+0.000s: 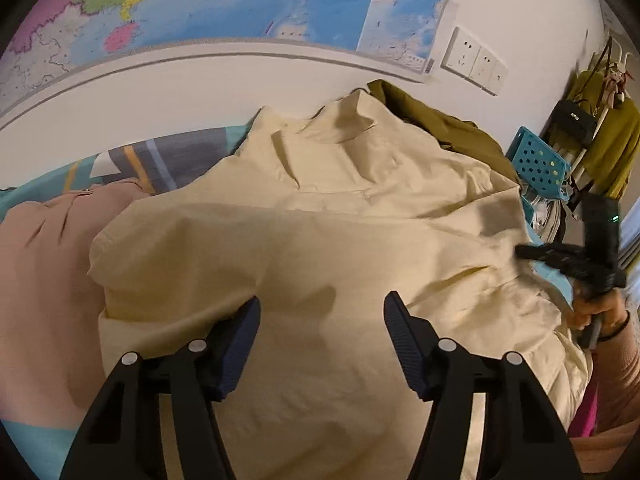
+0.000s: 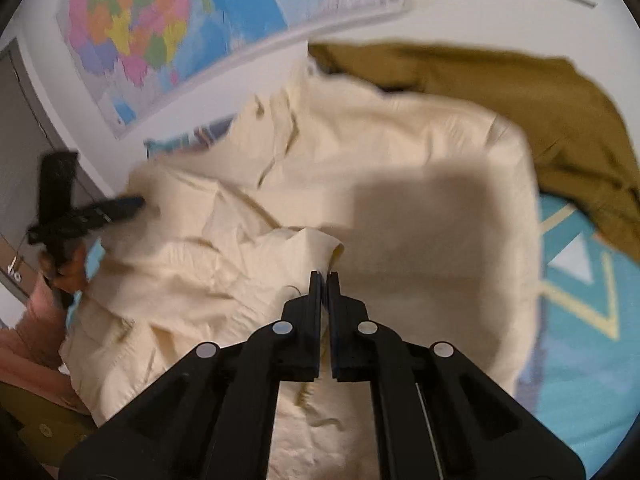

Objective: Fold large clothes

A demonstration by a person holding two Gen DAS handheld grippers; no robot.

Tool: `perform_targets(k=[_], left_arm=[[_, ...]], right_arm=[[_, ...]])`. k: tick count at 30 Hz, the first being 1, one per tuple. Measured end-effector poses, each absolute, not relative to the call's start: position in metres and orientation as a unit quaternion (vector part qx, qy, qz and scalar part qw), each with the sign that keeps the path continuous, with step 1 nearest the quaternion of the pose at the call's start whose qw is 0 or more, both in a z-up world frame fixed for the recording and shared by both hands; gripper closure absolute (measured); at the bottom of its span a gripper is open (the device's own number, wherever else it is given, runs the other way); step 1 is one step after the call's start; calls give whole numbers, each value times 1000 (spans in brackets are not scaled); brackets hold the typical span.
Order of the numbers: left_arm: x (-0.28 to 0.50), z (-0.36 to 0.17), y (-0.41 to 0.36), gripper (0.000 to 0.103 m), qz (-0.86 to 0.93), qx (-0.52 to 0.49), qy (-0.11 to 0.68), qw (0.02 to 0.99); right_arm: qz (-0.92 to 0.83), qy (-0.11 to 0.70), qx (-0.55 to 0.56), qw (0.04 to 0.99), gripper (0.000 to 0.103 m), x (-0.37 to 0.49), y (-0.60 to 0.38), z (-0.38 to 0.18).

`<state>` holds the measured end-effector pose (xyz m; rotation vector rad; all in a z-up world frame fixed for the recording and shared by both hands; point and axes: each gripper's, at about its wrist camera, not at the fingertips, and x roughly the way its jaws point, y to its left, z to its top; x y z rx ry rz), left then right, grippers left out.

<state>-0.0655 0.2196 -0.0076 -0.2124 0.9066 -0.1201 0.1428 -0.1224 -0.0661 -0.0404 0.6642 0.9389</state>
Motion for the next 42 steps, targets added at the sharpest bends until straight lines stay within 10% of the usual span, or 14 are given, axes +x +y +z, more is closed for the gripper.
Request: perform_targets(k=[30, 34, 42], left_arm=[[-89, -32, 211, 40, 15, -61, 479, 875], [-112, -7, 211, 36, 15, -75, 434, 898], [-166, 22, 211, 34, 28, -81, 398, 913]], right_arm=[[456, 349, -71, 815, 72, 130, -83, -98], [462, 323, -57, 824, 51, 112, -102, -82], [489, 304, -10, 818, 47, 81, -147, -66]])
